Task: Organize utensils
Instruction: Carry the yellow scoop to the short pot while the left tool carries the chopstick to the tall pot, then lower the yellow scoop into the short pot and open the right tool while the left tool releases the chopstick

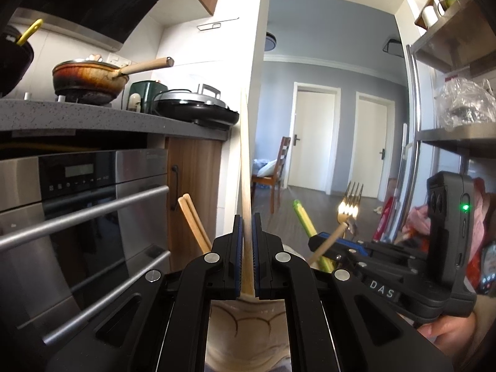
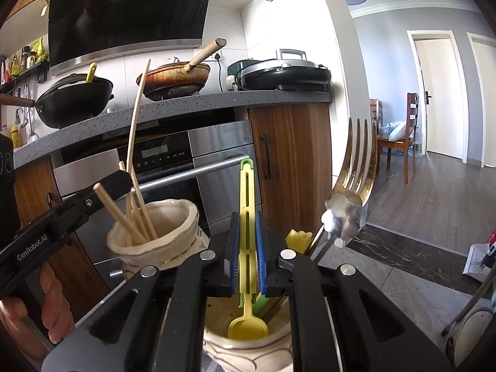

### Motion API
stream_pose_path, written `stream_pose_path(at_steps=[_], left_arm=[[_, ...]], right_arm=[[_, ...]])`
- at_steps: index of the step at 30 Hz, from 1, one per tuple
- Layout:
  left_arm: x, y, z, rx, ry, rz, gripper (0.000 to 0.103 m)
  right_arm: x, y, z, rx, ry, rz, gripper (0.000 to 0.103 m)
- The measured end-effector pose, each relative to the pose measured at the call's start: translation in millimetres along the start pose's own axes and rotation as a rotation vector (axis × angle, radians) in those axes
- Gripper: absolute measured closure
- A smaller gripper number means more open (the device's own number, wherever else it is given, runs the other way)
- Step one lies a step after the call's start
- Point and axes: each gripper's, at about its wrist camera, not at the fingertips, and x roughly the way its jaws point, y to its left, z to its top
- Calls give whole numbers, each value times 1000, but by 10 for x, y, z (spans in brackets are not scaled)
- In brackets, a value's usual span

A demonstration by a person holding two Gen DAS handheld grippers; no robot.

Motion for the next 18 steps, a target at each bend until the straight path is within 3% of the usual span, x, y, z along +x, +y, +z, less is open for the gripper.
stream_pose_path(at_steps=[18], left_arm=[[-119, -26, -77, 7, 71, -8, 97]], right_arm=[[-429, -51, -217, 28, 4, -31, 93]])
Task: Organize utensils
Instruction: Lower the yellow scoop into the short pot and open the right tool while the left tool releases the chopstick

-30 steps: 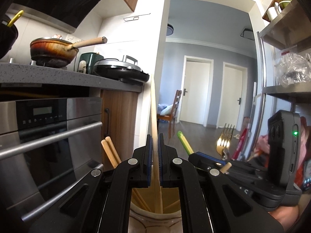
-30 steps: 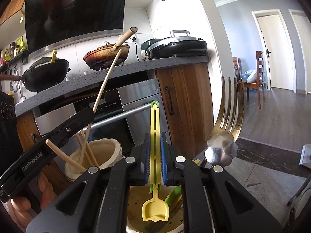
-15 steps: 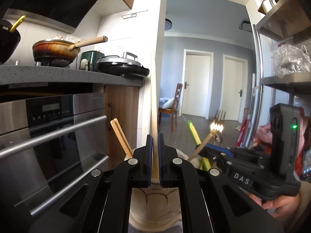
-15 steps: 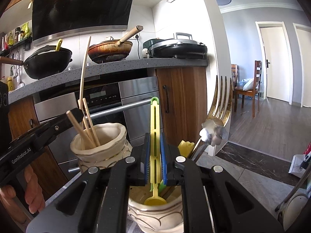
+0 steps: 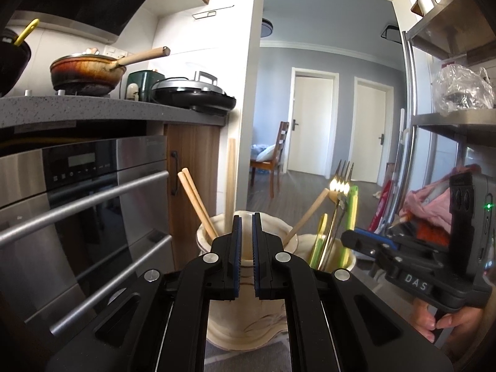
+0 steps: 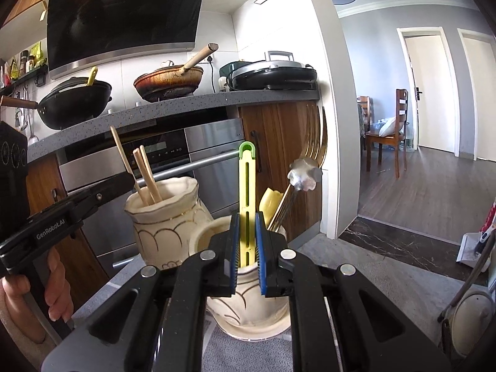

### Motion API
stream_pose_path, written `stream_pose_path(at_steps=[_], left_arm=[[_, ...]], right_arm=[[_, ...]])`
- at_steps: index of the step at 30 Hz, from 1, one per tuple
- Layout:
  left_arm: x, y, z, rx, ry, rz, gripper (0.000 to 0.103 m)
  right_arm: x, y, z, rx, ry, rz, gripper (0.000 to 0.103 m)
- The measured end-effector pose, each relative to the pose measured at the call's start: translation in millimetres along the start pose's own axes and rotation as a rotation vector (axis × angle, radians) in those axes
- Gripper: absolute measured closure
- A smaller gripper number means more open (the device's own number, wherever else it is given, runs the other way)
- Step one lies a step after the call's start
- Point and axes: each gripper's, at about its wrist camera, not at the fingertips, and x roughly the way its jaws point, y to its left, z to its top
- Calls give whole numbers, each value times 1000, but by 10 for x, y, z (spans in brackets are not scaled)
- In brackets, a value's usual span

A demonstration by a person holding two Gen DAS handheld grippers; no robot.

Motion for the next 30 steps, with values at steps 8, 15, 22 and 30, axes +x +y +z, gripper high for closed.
stream_pose_path(at_steps=[8, 15, 22, 30], left_arm=[[-66, 7, -34, 3, 16, 10, 91], [-145, 36, -27, -13, 4, 10, 83], [-185, 80, -47, -27, 2, 18, 76], [-258, 101, -51, -36, -4, 25, 64]], right_arm=[[-25, -18, -32, 2, 12, -23, 93], [3, -13, -46, 4, 21, -29, 93], [-24, -21, -50, 7, 12, -40, 91], [-108, -63, -32, 31, -8, -46, 58]])
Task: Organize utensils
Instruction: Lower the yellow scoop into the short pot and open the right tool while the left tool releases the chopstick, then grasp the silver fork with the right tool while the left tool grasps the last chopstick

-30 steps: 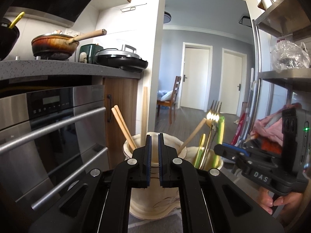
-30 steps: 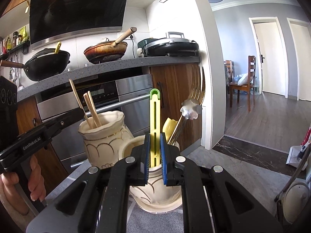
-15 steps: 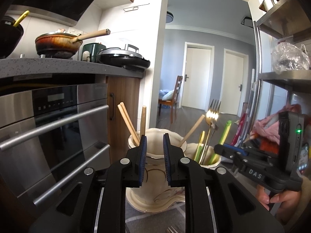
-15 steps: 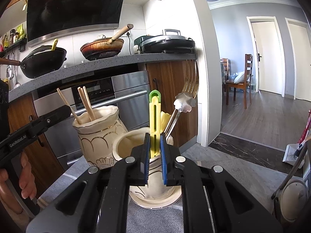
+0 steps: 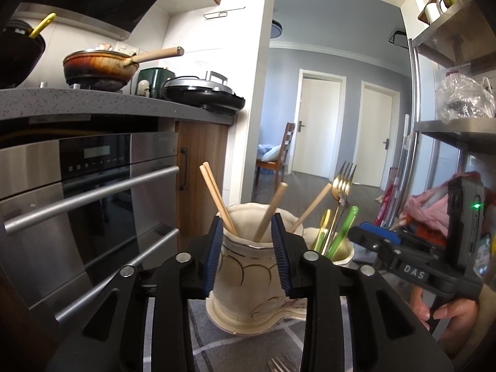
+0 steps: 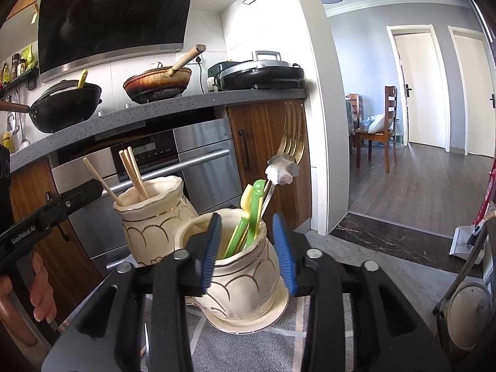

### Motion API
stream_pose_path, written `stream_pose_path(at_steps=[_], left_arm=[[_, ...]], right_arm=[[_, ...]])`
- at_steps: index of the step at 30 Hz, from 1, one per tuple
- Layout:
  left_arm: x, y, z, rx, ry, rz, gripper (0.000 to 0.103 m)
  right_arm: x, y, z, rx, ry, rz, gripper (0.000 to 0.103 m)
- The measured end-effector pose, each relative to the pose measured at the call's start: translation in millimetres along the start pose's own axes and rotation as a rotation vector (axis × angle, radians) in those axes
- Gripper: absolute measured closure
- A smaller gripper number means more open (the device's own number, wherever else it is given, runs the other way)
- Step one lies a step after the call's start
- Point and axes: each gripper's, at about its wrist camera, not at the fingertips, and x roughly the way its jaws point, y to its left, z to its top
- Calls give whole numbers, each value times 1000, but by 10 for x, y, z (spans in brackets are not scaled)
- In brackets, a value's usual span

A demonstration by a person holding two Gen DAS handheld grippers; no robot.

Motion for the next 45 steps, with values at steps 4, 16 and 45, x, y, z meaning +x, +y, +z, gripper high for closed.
stream_pose_path(at_steps=[4, 16, 45], left_arm=[[-94, 16, -52, -16, 9, 6, 49], [-457, 50, -321, -61, 133, 73, 10], [-739, 27, -925, 39, 455, 120, 8]], right_arm=[[-106, -9, -8, 6, -8, -1, 39], [-420, 12, -128, 20, 59, -4, 5], [-187, 865, -1042, -169, 636, 130, 64]])
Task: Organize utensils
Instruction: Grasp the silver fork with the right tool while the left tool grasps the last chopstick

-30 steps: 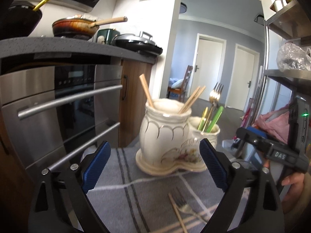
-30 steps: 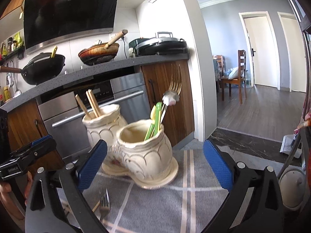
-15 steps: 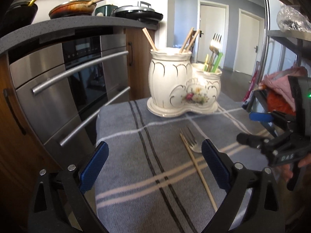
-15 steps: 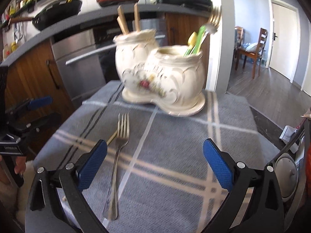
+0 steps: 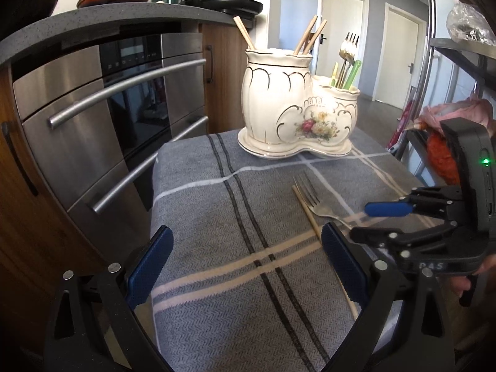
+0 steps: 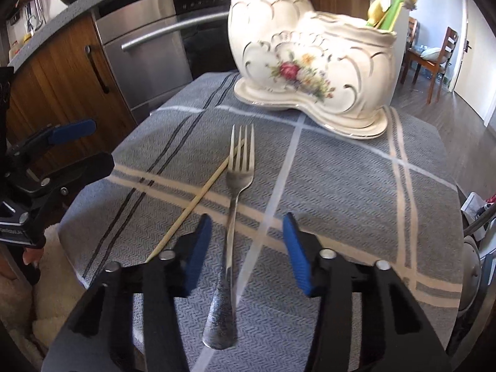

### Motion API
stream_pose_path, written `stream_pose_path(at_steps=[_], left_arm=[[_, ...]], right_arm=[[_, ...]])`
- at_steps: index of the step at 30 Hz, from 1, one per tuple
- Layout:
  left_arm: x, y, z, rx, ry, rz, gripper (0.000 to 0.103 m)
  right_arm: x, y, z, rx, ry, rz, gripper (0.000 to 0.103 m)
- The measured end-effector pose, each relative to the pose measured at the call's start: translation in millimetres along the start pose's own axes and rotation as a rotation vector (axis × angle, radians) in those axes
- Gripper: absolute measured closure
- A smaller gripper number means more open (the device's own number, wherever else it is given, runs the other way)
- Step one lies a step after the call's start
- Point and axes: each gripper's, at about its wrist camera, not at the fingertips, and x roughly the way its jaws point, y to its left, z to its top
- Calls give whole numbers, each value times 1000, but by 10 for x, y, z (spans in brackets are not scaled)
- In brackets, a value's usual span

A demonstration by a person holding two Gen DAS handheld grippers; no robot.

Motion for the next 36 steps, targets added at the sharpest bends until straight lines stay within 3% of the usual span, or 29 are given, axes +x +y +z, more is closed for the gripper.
stream_pose_path(at_steps=[4, 9, 11, 20, 28, 31, 36], left_arm=[[3, 12, -8, -6, 4, -6, 8], [4, 7, -4, -2, -1, -8, 8], [9, 1, -4, -1, 2, -9, 8], [79, -151, 9, 24, 40, -22, 8], [303, -436, 15, 67, 157, -63, 10], [383, -518, 15, 78, 207, -70, 23], [489, -667, 1, 115, 289, -90, 56]], right_arm=[[86, 76, 51, -33, 37, -26, 78], [152, 130, 114, -63, 50, -40, 85], [175, 145, 133, -67, 48, -31, 96], [-1, -100, 87, 17, -17, 4, 98], [-306, -402, 11, 89, -114, 6, 98], [-395, -449, -16, 88, -149, 11, 98], [-514, -521, -31, 97, -192, 41, 98]])
